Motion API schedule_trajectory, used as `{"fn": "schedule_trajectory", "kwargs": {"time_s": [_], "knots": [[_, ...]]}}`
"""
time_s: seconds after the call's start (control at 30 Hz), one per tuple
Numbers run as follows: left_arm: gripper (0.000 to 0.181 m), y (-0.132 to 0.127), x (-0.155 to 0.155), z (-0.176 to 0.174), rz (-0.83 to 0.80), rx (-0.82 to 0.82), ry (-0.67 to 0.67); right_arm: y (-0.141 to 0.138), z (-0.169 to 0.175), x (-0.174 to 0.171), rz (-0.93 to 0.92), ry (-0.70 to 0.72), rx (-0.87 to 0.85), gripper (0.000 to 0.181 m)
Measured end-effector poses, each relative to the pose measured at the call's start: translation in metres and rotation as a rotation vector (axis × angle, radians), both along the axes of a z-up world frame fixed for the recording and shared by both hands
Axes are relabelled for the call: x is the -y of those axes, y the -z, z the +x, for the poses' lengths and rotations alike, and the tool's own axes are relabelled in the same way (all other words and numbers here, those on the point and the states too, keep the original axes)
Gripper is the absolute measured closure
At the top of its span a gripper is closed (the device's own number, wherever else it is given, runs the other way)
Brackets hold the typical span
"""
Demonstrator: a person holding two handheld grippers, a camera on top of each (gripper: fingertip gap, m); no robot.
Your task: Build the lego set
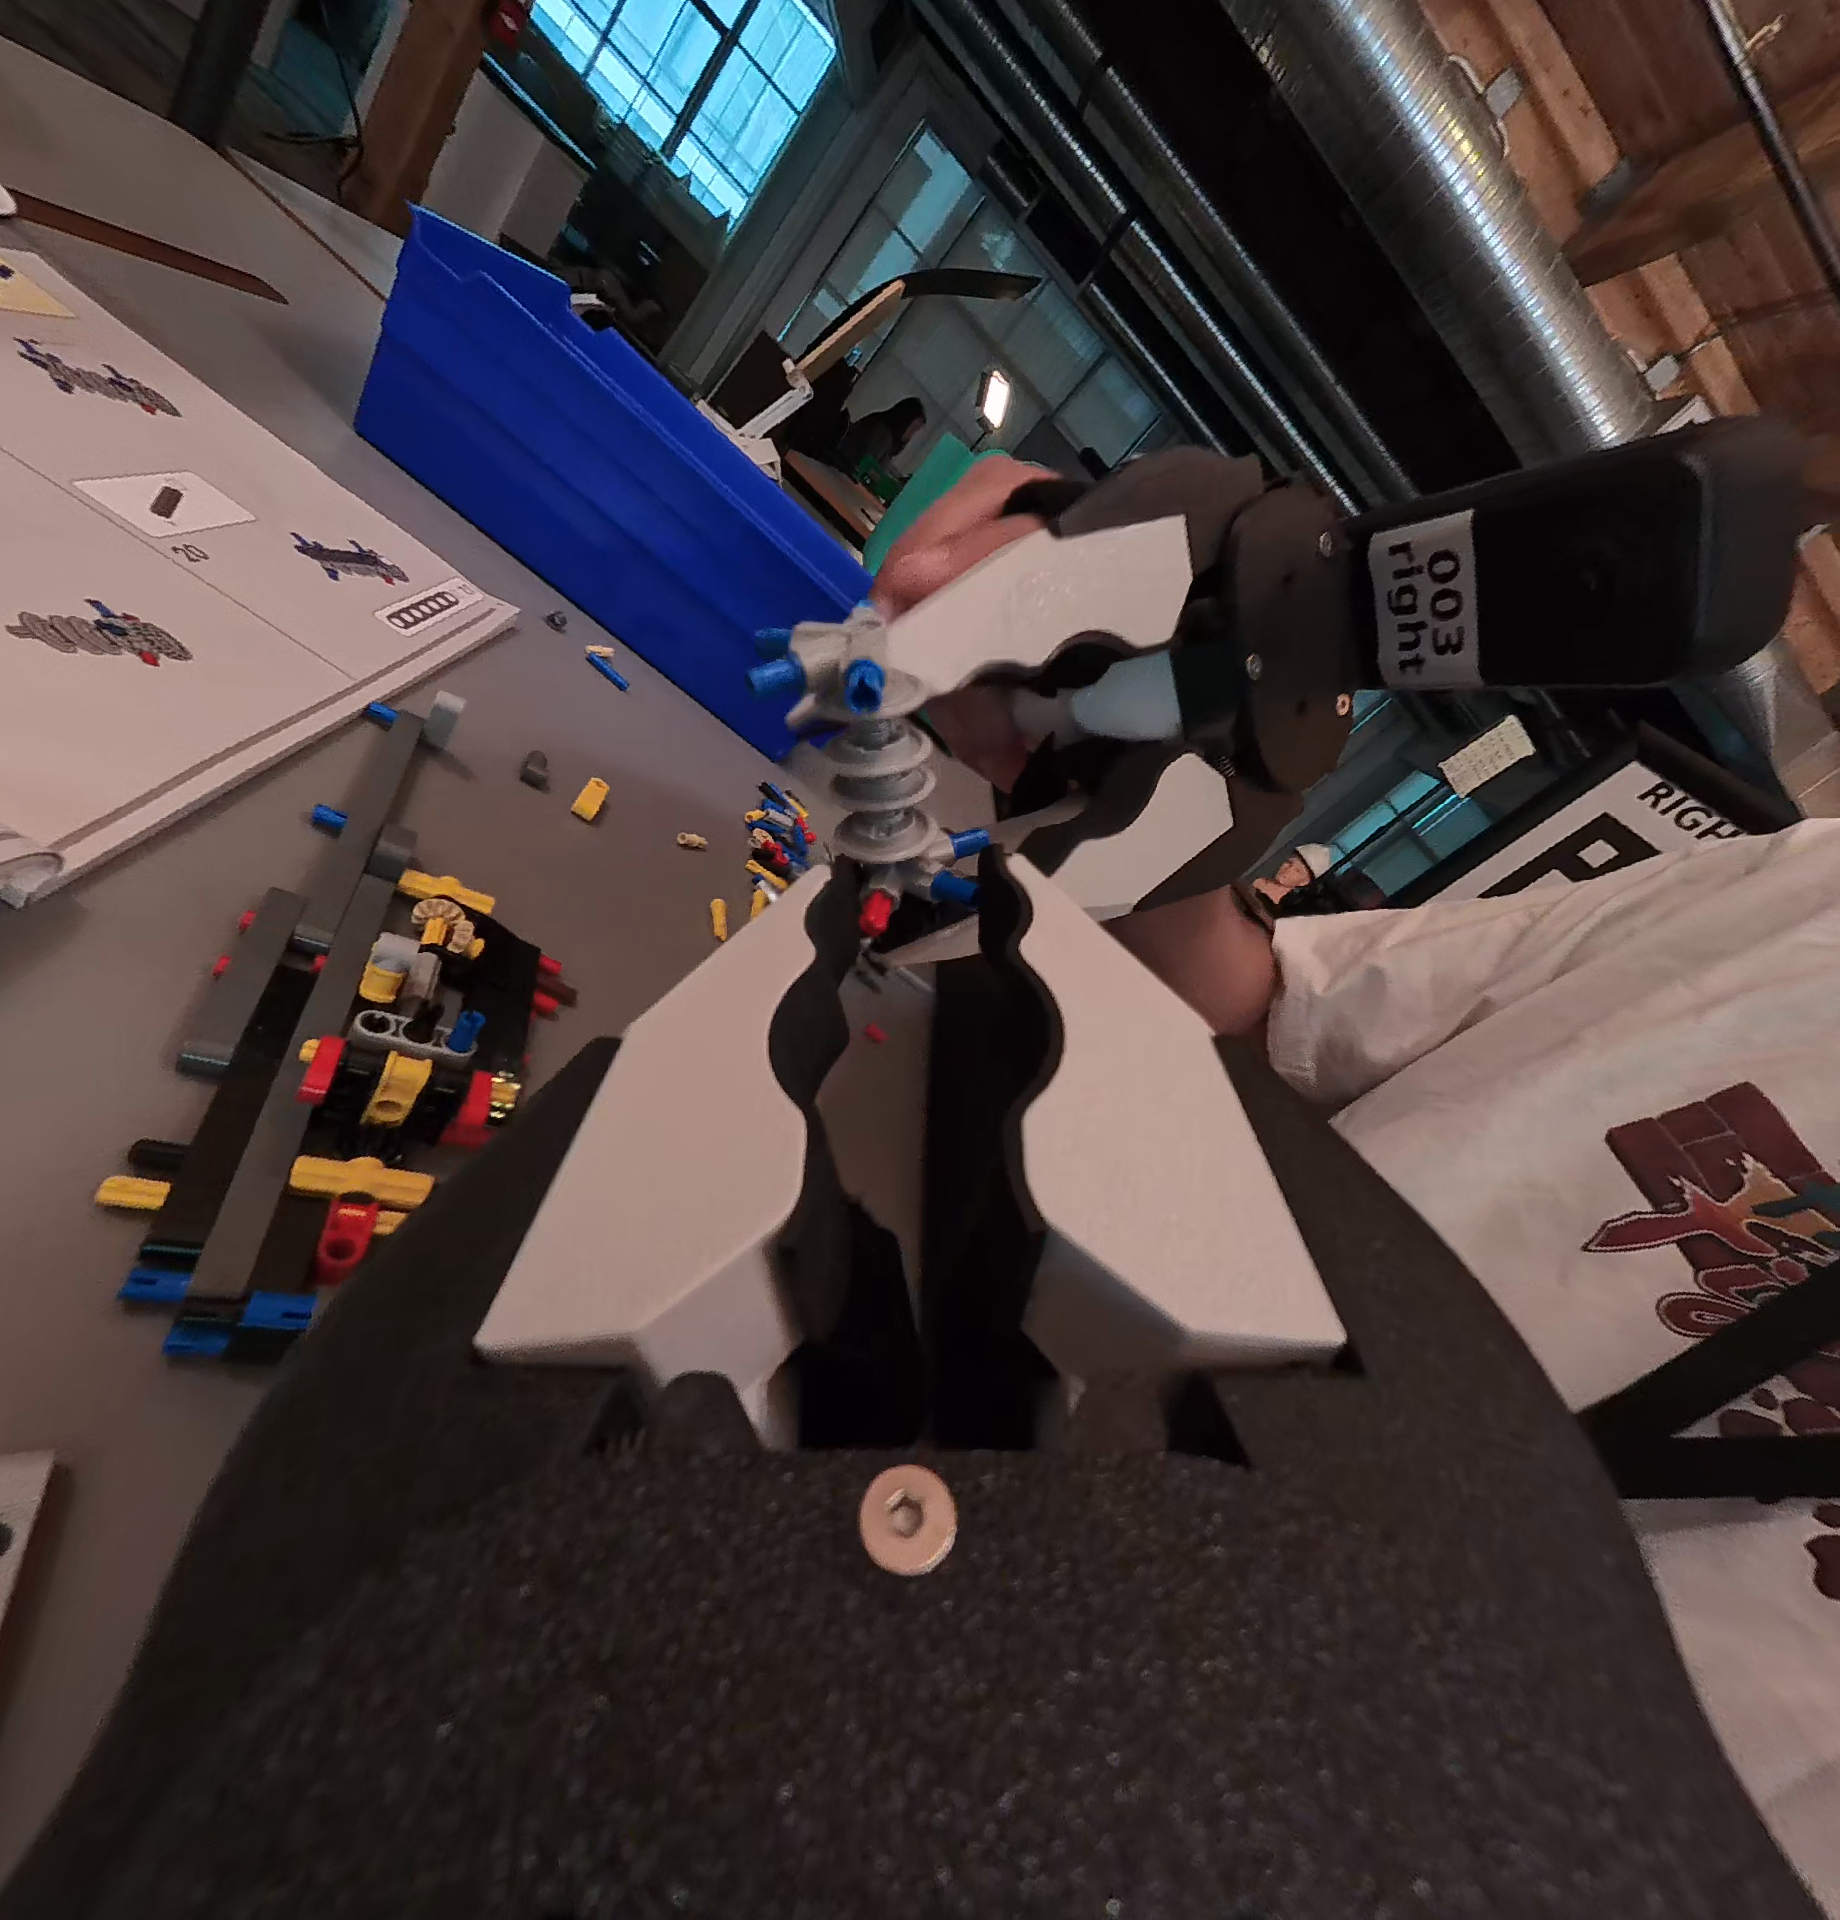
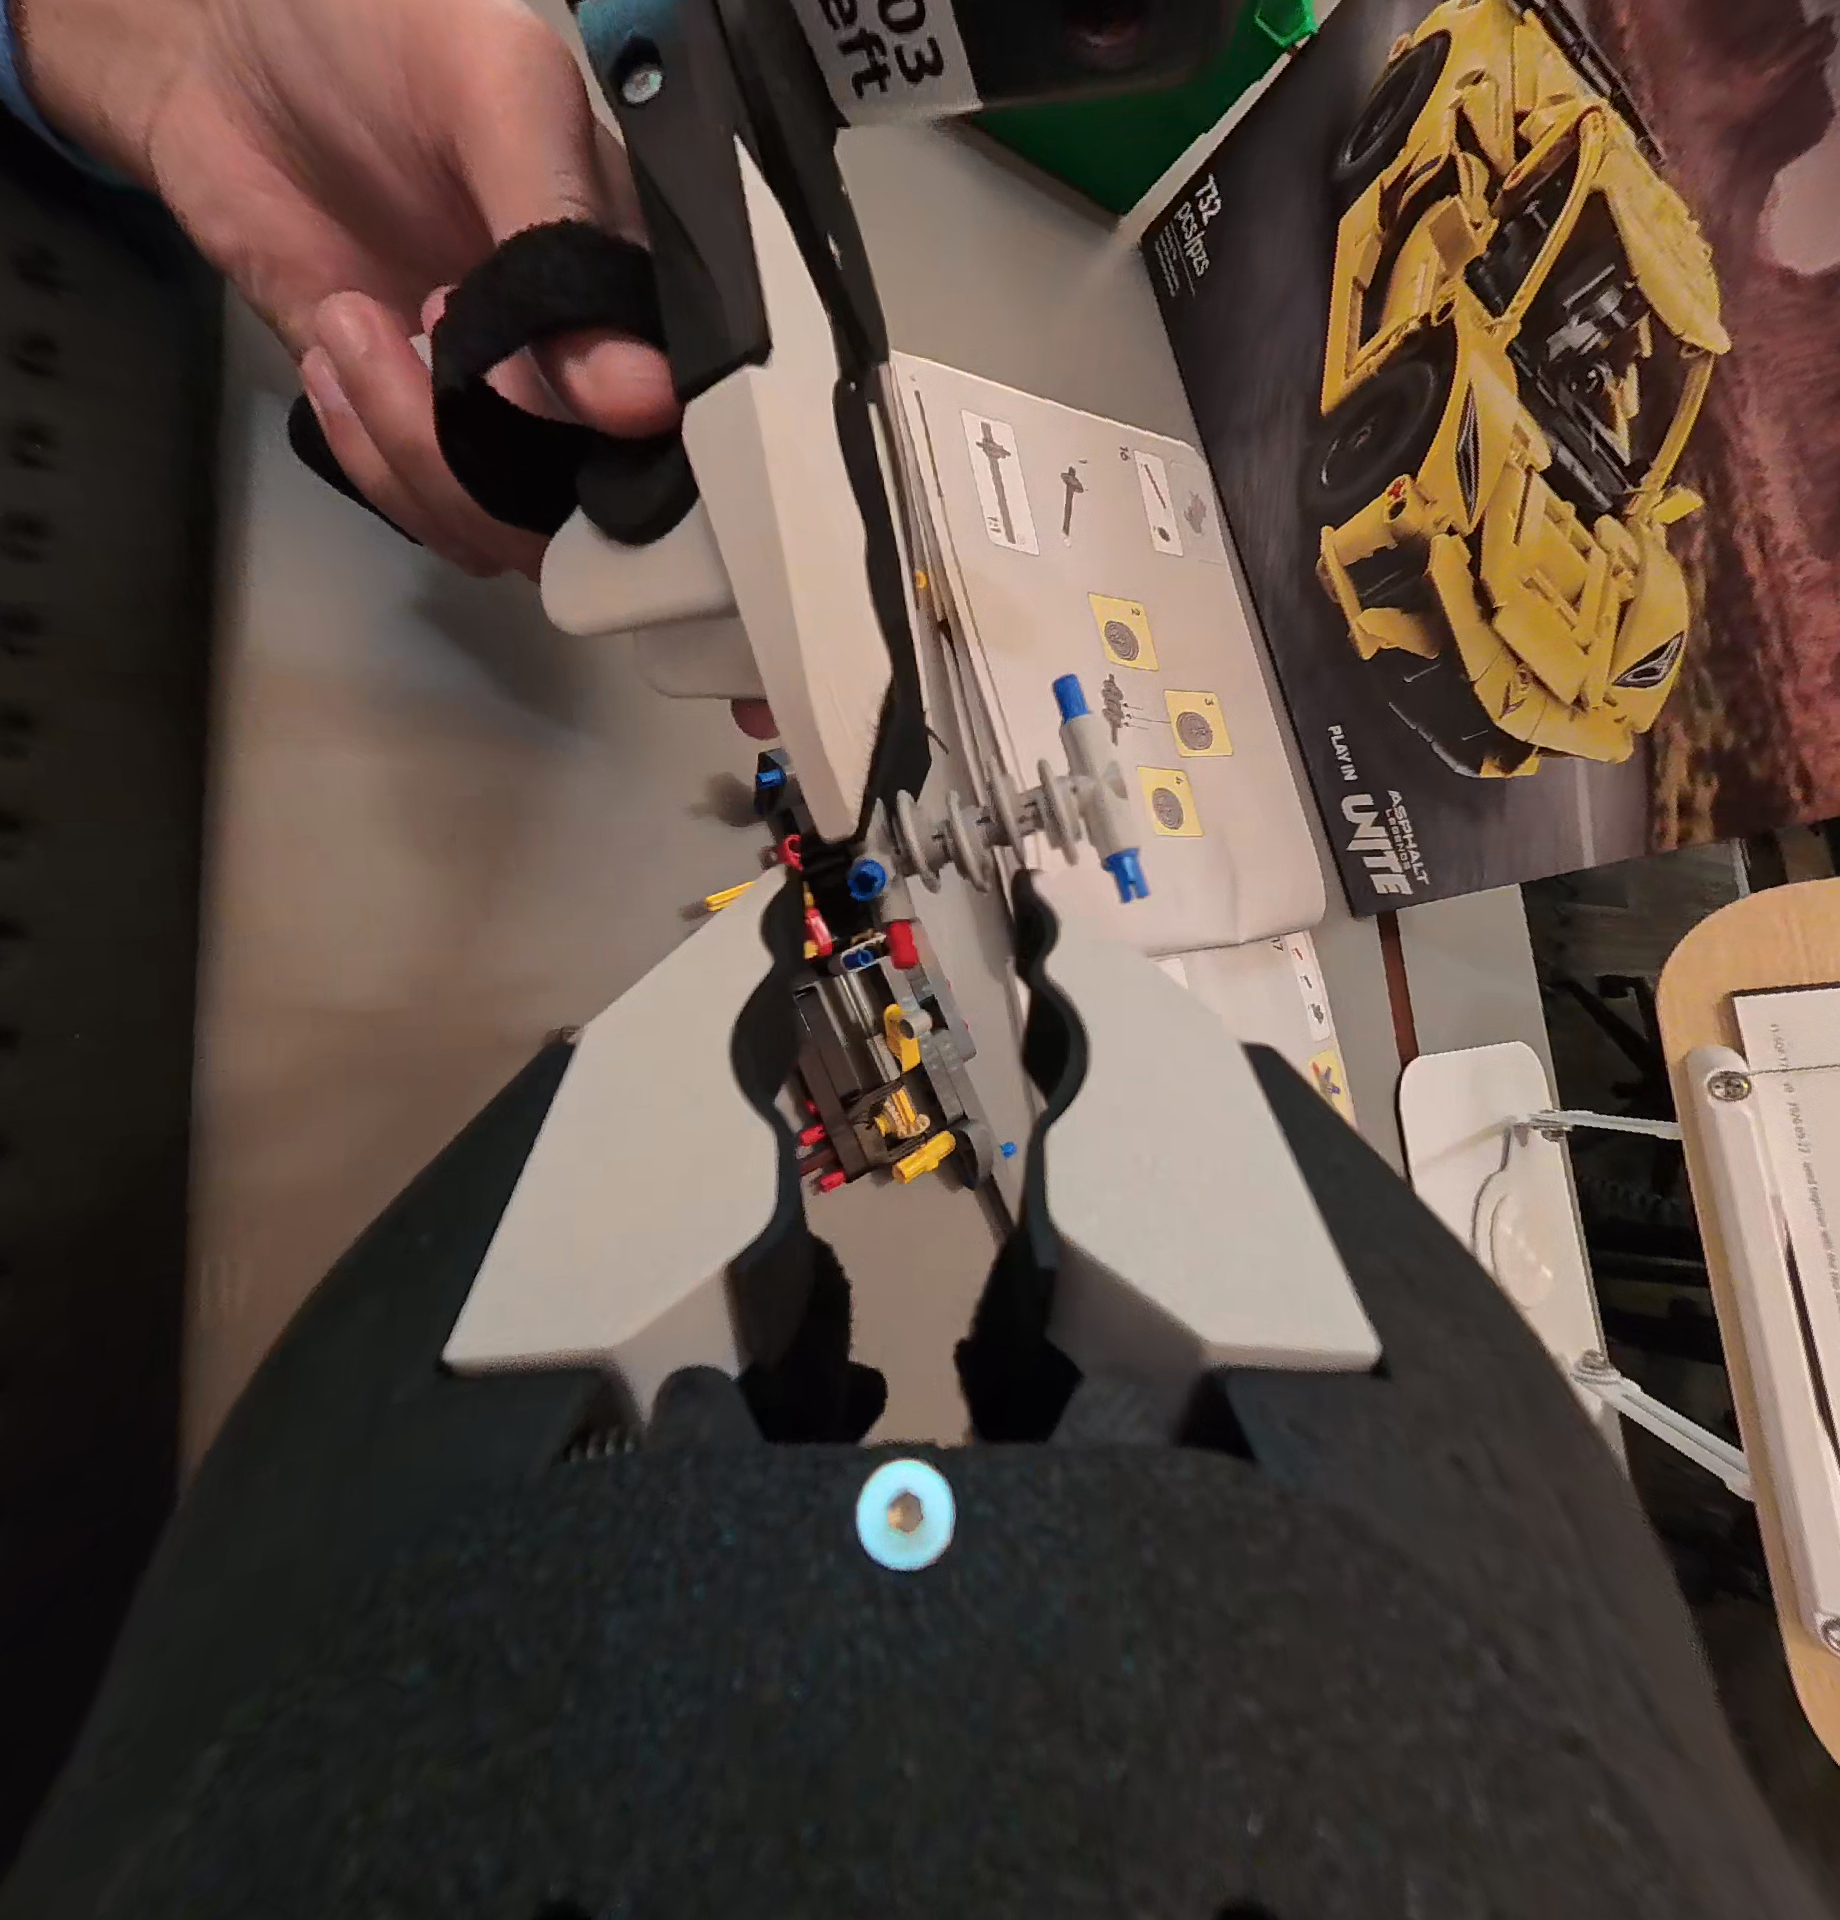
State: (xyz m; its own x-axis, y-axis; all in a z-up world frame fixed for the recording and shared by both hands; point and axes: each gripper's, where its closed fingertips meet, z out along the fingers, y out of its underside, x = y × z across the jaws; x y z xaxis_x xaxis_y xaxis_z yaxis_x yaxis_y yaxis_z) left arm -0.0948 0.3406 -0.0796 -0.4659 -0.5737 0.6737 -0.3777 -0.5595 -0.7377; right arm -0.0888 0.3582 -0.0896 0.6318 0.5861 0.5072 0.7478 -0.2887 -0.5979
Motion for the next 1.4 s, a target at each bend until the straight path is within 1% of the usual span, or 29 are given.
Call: {"fn": "schedule_trajectory", "kwargs": {"time_s": [0.1,0.17,0.3,0.37,0.47,0.57,0.7,0.8,0.87,0.93,1.1,1.17,1.23,1.3,1.33,1.4], "knots": [[0.161,0.007,-0.003,0.002,0.048,-0.027,-0.023,-0.006,0.006,0.002,0.028,0.021,0.032,0.127],[0.161,0.012,-0.003,0.002,0.068,-0.045,-0.025,-0.010,0.009,0.000,0.058,0.034,0.086,0.112],[0.160,0.016,0.001,0.003,0.117,-0.054,-0.022,-0.005,0.003,-0.003,0.067,0.013,0.175,0.101],[0.160,0.016,0.002,0.003,0.133,-0.052,-0.021,0.004,0.002,-0.004,0.037,0.004,0.188,0.102],[0.160,0.016,0.005,0.001,0.151,-0.047,-0.010,0.005,0.002,-0.006,0.067,-0.014,0.217,0.120],[0.160,0.015,0.004,0.000,0.140,-0.041,-0.010,0.002,0.000,-0.007,0.114,-0.029,0.241,0.120],[0.160,0.006,0.004,-0.002,0.111,-0.002,-0.007,-0.005,-0.001,-0.008,0.169,-0.029,0.167,0.121],[0.160,-0.008,0.004,-0.005,0.057,0.059,0.001,-0.017,-0.003,-0.008,0.227,-0.017,0.034,0.121],[0.154,-0.016,0.005,-0.007,0.022,0.090,0.008,-0.024,-0.002,-0.009,0.261,0.000,-0.045,0.121],[0.154,-0.018,0.003,-0.006,0.000,0.099,-0.006,-0.027,-0.001,-0.011,0.297,0.021,-0.104,0.121],[0.154,-0.025,-0.007,-0.006,-0.086,0.118,-0.030,-0.034,0.001,-0.016,0.431,0.075,-0.143,0.121],[0.154,-0.025,-0.016,-0.006,-0.116,0.122,-0.062,-0.038,0.003,-0.019,0.497,0.107,-0.155,0.121],[0.155,-0.033,-0.031,-0.010,-0.175,0.155,-0.105,-0.047,0.005,-0.020,0.569,0.134,-0.185,0.121],[0.154,-0.027,-0.041,-0.007,-0.145,0.139,-0.161,-0.057,0.006,-0.018,0.630,0.151,-0.244,0.121],[0.154,-0.026,-0.038,-0.007,-0.125,0.138,-0.155,-0.060,0.005,-0.017,0.644,0.149,-0.272,0.121],[0.154,-0.032,-0.025,-0.011,-0.134,0.166,-0.080,-0.063,0.005,-0.016,0.687,0.151,-0.278,0.121]]}}
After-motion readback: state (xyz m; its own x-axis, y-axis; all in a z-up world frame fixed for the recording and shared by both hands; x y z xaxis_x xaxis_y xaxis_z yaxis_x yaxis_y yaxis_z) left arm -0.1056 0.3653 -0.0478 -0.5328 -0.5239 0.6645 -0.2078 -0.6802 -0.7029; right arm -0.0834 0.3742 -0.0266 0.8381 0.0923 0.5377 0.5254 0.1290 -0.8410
